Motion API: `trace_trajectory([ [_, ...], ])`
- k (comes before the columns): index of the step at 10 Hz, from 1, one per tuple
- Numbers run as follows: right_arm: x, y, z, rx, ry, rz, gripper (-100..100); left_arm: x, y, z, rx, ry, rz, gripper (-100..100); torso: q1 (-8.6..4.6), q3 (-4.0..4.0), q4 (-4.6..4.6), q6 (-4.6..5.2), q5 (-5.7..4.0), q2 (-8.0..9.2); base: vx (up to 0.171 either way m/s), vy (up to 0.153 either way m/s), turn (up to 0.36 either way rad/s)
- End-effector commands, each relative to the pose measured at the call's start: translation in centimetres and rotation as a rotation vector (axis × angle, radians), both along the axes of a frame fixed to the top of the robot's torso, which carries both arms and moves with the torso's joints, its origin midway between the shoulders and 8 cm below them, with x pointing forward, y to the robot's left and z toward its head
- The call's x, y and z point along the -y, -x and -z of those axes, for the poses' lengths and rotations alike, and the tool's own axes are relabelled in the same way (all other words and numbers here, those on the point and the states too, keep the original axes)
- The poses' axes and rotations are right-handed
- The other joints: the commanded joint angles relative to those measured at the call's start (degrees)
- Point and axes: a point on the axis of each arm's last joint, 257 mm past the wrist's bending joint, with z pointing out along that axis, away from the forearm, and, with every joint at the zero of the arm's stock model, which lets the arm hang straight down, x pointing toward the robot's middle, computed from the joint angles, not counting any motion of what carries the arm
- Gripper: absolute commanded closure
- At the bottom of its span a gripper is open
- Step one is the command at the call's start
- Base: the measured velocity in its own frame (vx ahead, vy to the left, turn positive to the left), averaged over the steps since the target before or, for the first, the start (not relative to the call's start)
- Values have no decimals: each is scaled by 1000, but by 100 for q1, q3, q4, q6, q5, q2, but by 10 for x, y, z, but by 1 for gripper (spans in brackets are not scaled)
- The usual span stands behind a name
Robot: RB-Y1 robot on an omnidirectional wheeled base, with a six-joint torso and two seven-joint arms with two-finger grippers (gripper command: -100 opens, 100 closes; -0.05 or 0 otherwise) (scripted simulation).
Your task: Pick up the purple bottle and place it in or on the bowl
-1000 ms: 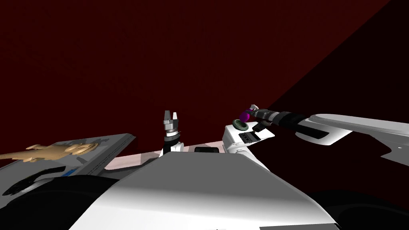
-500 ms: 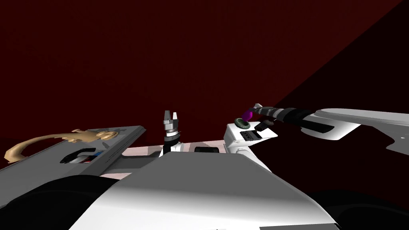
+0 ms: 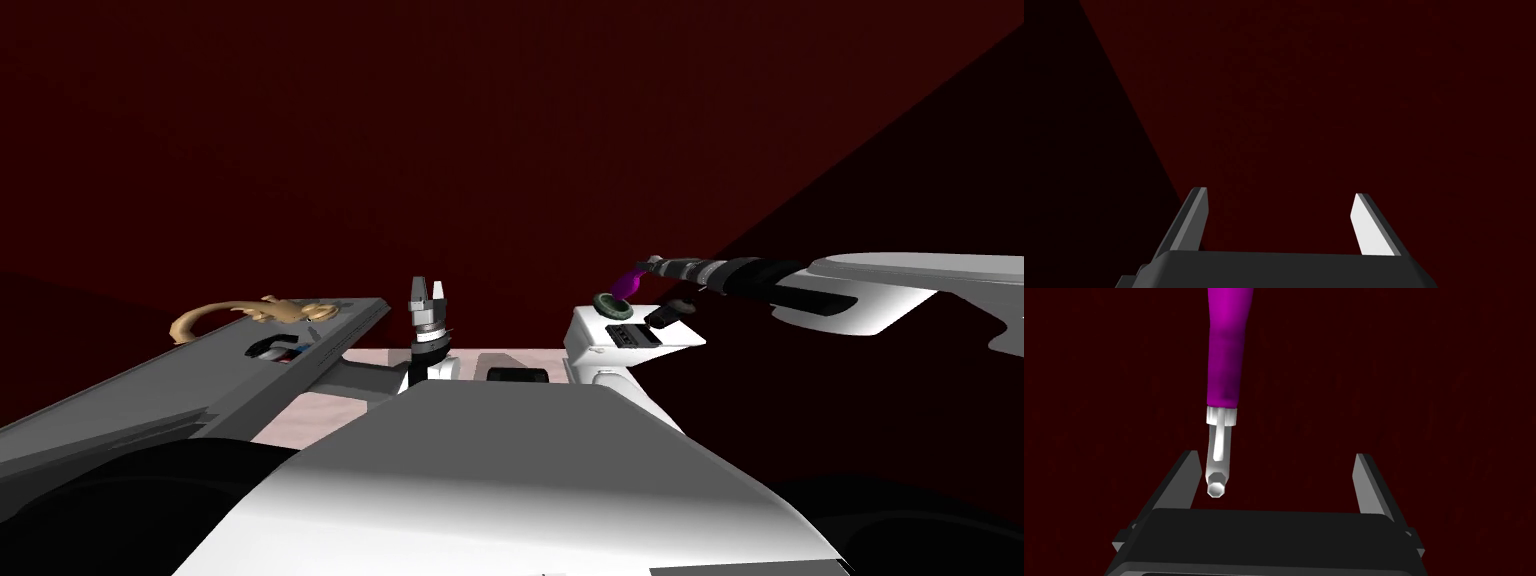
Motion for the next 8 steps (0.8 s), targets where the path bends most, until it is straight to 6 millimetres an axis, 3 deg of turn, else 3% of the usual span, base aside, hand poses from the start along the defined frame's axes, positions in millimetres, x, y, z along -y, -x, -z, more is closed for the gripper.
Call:
trace_trajectory([
  [1,13,-5,-11,9,-1,26,-100,0,0,0,0,0,0,0,0,0,0,0,0,0,-72,28,97],
  [2,5,-4,-7,5,0,14,-100,0,0,0,0,0,0,0,3,-7,-4,-4,1,-10,-35,11,24],
  [3,6,-5,-8,6,-1,18,0,0,0,0,0,0,0,0,0,-12,-5,-1,1,-21,-6,2,-7],
  [8,6,-5,-8,6,-1,17,0,0,0,0,0,0,0,0,-5,-24,-10,-3,-1,-40,0,0,0],
])
